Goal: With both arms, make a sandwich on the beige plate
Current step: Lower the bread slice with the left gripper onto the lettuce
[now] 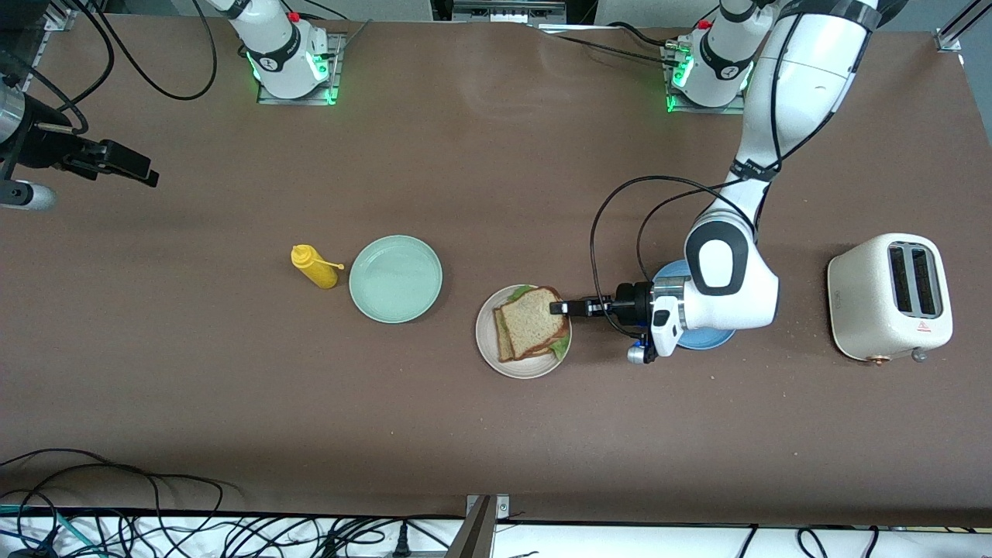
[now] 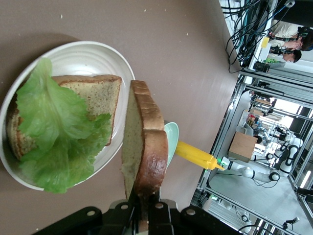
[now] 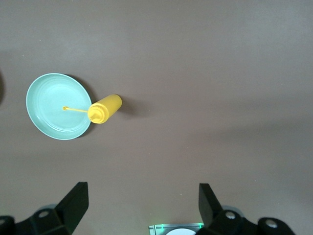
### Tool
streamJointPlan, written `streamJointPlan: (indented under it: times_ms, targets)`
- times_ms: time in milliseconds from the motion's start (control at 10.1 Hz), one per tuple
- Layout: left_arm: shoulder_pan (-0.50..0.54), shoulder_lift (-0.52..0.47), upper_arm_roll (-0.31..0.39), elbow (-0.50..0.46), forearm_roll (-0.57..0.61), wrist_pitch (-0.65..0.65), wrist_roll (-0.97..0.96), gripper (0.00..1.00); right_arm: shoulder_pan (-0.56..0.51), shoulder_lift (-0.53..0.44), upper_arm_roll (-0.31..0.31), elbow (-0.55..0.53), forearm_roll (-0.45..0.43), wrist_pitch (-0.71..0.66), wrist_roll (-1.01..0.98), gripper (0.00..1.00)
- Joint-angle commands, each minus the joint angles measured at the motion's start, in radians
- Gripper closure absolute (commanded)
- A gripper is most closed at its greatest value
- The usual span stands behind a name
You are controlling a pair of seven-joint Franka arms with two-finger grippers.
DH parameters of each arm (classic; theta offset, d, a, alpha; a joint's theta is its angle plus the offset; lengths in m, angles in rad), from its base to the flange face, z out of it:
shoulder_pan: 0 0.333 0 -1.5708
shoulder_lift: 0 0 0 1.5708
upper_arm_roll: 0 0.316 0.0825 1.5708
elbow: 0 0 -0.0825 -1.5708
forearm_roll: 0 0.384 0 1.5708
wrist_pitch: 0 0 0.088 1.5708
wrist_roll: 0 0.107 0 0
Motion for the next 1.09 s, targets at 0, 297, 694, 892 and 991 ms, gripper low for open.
streamJointPlan:
  times_ms: [0,297,694,892,991]
  targets:
    - [-0.018,0.003,0.009,-0.013,-0.040,0.034,0.042,1.00,-0.002,0.015,-0.005,0.030,0.021,-0.030,-0.011,0.00]
    - [-0.032,0.022,0.012,-0.009,-0.009,0.048,0.051,0.93,-0.004,0.015,-0.025,0.030,0.023,-0.062,-0.006,0.00]
    - [-0.027,0.047,0.018,-0.010,-0.005,0.048,0.137,0.65,-0.004,0.015,-0.034,0.029,0.023,-0.070,-0.009,0.00]
    - [-0.016,0.047,0.021,-0.012,-0.005,0.049,0.136,0.00,-0.002,0.015,-0.033,0.032,0.038,-0.070,-0.008,0.00]
    - [-0.013,0.043,0.024,-0.010,-0.003,0.049,0.125,0.00,-0.002,0.015,-0.033,0.030,0.044,-0.070,-0.008,0.00]
